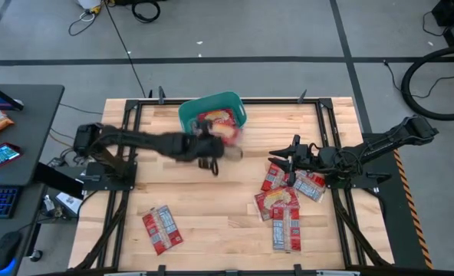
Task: Sort popcorn bags into baskets
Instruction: Put the red popcorn bag into the green bin
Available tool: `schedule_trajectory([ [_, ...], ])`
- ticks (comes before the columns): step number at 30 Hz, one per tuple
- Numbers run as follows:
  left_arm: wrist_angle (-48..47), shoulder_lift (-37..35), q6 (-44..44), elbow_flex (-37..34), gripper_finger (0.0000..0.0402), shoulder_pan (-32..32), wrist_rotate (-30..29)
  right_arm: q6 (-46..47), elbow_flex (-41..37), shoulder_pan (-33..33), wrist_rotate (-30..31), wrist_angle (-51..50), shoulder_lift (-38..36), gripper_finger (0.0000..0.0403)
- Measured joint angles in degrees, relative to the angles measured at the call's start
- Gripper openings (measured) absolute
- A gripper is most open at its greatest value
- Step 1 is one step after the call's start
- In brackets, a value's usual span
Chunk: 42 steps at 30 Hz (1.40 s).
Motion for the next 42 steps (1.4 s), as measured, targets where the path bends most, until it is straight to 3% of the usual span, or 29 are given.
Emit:
schedule_trajectory([
  [5, -2.41, 0.02, -10.37, -1.87, 0.0018, 10.37, 5.16, 0.0, 0.0, 0.0, 0.0, 0.02, 0.09, 0.0119],
  [12, 5.05, 0.02, -12.21, -4.95, 0.0021, 19.24, 10.12, -0.33, 0.01, -0.02, 0.04, 0.1, 0.09, 0.0119],
  [24, 11.18, 1.31, -12.17, -5.13, 0.0043, 21.8, 13.41, -0.42, 0.01, -0.02, 0.04, 0.16, 0.09, 0.0119],
  [32, 13.72, 1.84, -8.8, -5.08, 0.013, 19.64, 14.98, -0.42, 0.0, -0.04, 0.03, 0.03, 0.06, 0.0119],
  [35, 11.49, -0.11, -4.07, -4.4, 0.0153, 17.72, 21.99, -0.44, 0.01, -0.08, 0.04, -0.36, 0.09, 0.0119],
  [39, 6.79, -1.92, -1.06, -4.1, 0.0155, 13.31, 41.46, -0.93, 0.0, -0.33, 0.04, -0.41, 0.09, 0.0119],
  [42, 1.34, -2.01, -4.16, -4.1, 0.015, 9.1, 53.02, -1.29, 0.01, -0.35, 0.02, -0.4, 0.09, 0.0119],
])
